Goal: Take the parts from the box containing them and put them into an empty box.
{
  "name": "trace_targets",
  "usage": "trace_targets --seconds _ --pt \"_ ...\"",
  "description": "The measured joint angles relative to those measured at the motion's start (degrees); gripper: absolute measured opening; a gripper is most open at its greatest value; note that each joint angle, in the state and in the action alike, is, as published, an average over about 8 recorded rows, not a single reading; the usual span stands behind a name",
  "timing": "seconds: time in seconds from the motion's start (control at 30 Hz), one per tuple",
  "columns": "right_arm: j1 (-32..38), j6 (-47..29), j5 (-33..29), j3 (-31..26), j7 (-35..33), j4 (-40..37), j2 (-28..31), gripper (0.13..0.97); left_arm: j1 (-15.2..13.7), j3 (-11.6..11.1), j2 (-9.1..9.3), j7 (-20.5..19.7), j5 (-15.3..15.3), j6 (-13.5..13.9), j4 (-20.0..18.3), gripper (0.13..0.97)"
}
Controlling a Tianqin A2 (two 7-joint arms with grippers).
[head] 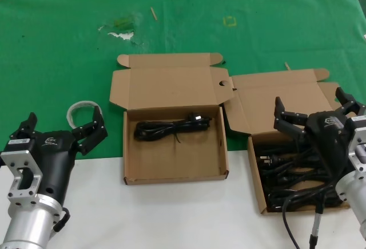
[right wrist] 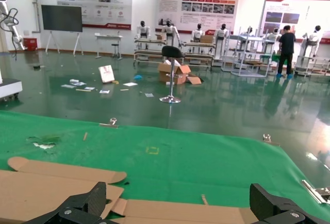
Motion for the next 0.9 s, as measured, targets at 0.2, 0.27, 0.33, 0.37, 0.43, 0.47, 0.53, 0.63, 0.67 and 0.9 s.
trace_targets --seconds 0.2,0.27,0.33,0.37,0.43,0.47,0.53,0.63,0.67,0.9 --pt "-0.02 0.01 0.0 0.02 0.01 0.02 0.0 0.966 0.0 0.0 0.0 -0.02 0.0 0.0 0.0 0.966" --pt "-0.02 0.01 0.0 0.02 0.01 0.02 0.0 0.966 0.0 0.0 0.0 -0.02 0.0 0.0 0.0 0.966" --pt "-0.02 0.01 0.0 0.02 0.01 0.02 0.0 0.966 0.0 0.0 0.0 -0.02 0.0 0.0 0.0 0.966" --pt "-0.02 0.01 0.0 0.01 0.01 0.02 0.0 0.966 0.0 0.0 0.0 -0.02 0.0 0.0 0.0 0.966" --pt "-0.02 0.01 0.0 0.01 0.01 0.02 0.0 0.966 0.0 0.0 0.0 -0.02 0.0 0.0 0.0 0.966" --pt "-0.02 0.01 0.0 0.01 0.01 0.02 0.0 0.966 0.0 0.0 0.0 -0.02 0.0 0.0 0.0 0.966" --pt "-0.02 0.01 0.0 0.01 0.01 0.02 0.0 0.966 0.0 0.0 0.0 -0.02 0.0 0.0 0.0 0.966" --pt "-0.02 0.01 0.0 0.01 0.01 0.02 0.0 0.966 0.0 0.0 0.0 -0.02 0.0 0.0 0.0 0.966" --pt "-0.02 0.01 0.0 0.01 0.01 0.02 0.0 0.966 0.0 0.0 0.0 -0.02 0.0 0.0 0.0 0.966" --pt "-0.02 0.01 0.0 0.01 0.01 0.02 0.0 0.966 0.0 0.0 0.0 -0.02 0.0 0.0 0.0 0.966"
